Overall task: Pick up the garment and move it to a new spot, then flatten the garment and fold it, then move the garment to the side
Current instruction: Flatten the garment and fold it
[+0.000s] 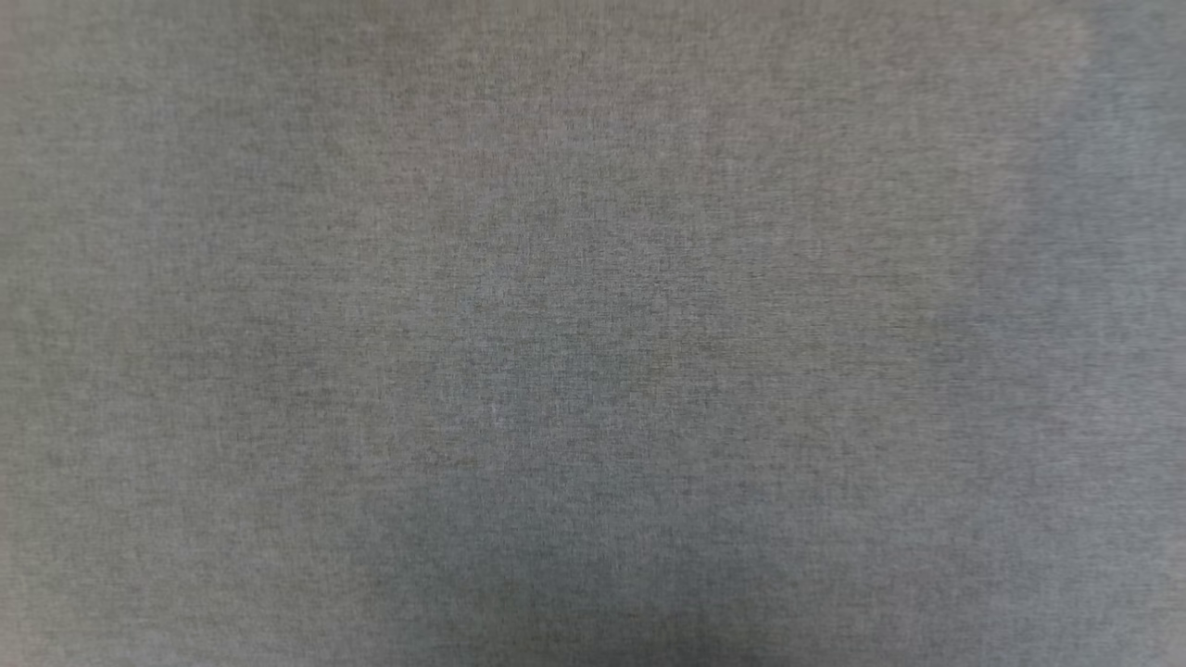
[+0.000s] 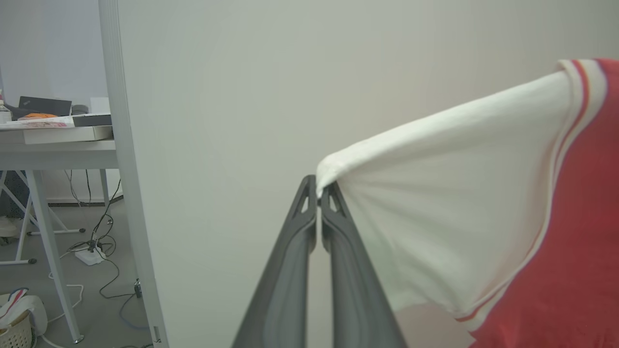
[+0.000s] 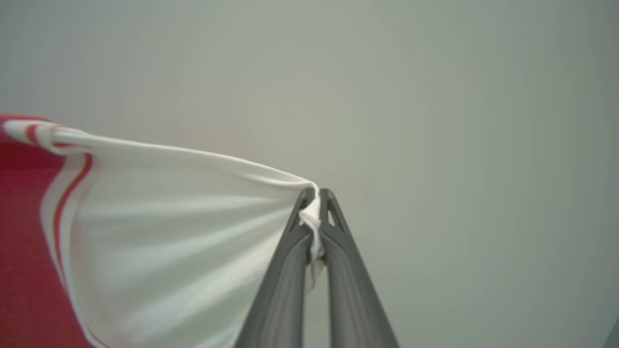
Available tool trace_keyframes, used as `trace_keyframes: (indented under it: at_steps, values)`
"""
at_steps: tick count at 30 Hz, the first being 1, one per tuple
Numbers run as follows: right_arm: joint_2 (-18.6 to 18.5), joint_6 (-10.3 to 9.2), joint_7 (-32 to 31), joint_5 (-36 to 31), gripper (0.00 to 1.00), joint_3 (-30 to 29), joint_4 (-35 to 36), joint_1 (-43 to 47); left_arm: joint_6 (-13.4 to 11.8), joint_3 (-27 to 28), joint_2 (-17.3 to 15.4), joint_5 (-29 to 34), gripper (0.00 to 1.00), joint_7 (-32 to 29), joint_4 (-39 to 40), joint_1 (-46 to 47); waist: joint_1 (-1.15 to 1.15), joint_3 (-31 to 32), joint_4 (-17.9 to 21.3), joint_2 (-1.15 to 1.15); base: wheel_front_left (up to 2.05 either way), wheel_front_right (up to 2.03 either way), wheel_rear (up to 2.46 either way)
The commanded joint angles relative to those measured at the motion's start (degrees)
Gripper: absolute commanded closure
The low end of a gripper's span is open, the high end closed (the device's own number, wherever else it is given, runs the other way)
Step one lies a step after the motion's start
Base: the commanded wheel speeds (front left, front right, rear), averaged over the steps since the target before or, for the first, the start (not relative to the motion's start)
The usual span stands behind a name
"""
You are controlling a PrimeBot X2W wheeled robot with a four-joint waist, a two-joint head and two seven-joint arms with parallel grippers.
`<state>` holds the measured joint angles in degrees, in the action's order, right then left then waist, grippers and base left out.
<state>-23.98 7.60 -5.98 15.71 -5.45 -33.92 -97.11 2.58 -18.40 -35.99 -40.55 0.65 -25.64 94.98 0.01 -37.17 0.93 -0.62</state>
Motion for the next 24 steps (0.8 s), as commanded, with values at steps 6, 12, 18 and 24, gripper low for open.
trace_keyframes:
  at_steps: [6, 12, 18, 24]
  values:
    - [0.55, -0.11, 4.83, -2.98, 1.0, -0.14, -7.14, -3.68, 1.78, -0.74, 4.03, 0.97, 1.0, 7.31, -9.92, 2.8, -0.01, -4.12, -2.33, 0.62, 0.0, 0.0, 0.0]
    - [0.63, -0.11, 7.08, 0.25, 1.0, 3.48, -9.93, 1.02, 3.56, -3.18, 7.44, 0.66, 1.0, 11.62, -15.34, -2.45, -0.01, -3.51, -3.62, 0.62, 0.0, 0.0, 0.0]
    - [0.23, -0.11, 6.27, 8.98, 1.0, 5.55, -10.15, 11.09, 4.47, -5.81, 10.56, -0.01, 1.0, 13.75, -17.52, -14.27, -0.01, 0.97, -4.62, 0.62, 0.0, 0.0, 0.0]
    - [-3.18, -0.11, 3.31, 19.41, 1.0, 12.15, -2.58, 31.15, 4.79, -7.41, 11.13, -0.73, 1.0, 14.3, -16.5, -31.74, -0.01, 8.76, -3.92, 0.62, 0.0, 0.0, 0.0]
